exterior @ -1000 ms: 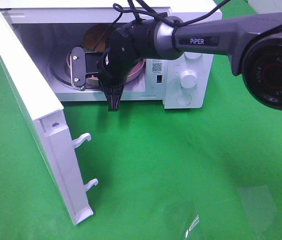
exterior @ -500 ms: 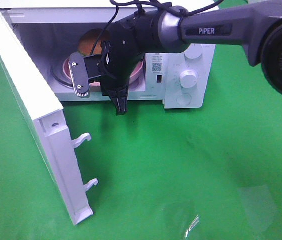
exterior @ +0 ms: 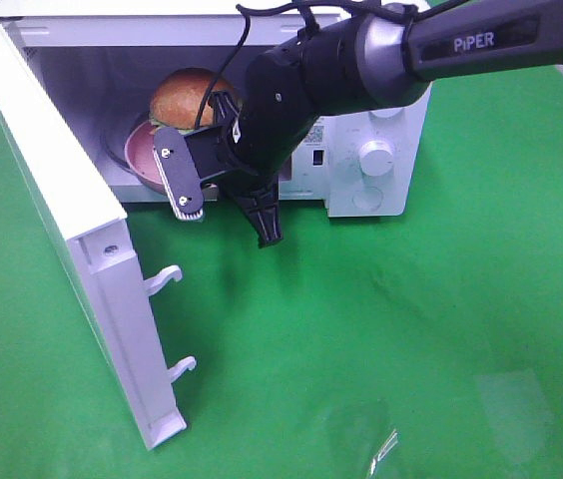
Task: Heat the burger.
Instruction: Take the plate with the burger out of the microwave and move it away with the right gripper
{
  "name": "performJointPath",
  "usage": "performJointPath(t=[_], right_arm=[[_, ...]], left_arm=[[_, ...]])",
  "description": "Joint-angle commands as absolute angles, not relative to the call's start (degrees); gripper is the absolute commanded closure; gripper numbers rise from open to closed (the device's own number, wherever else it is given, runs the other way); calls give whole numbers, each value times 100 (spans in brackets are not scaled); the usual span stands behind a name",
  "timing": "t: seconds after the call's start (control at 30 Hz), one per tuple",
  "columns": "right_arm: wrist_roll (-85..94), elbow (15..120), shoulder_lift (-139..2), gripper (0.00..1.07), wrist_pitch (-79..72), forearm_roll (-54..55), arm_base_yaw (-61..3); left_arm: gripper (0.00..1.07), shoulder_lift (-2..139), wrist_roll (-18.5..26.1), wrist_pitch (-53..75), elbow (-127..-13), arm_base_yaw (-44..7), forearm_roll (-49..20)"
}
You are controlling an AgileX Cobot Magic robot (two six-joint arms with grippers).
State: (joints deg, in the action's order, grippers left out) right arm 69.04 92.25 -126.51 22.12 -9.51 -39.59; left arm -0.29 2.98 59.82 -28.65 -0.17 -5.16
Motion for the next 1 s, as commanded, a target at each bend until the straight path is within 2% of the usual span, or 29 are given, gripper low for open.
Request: performJointPath(t=[0.03, 0.57, 1.0], right_arm=[[6950, 8887, -12261, 107, 1736, -1112, -3959], [6950, 7265, -11219, 107, 814, -1134, -3959], [7517, 6515, -10594, 107, 647, -733, -3873]], left_arm=[[9, -115, 304, 5936, -2848, 11, -521], [9, -115, 304, 5936, -2848, 11, -521], [9, -115, 304, 5936, -2848, 11, -521]])
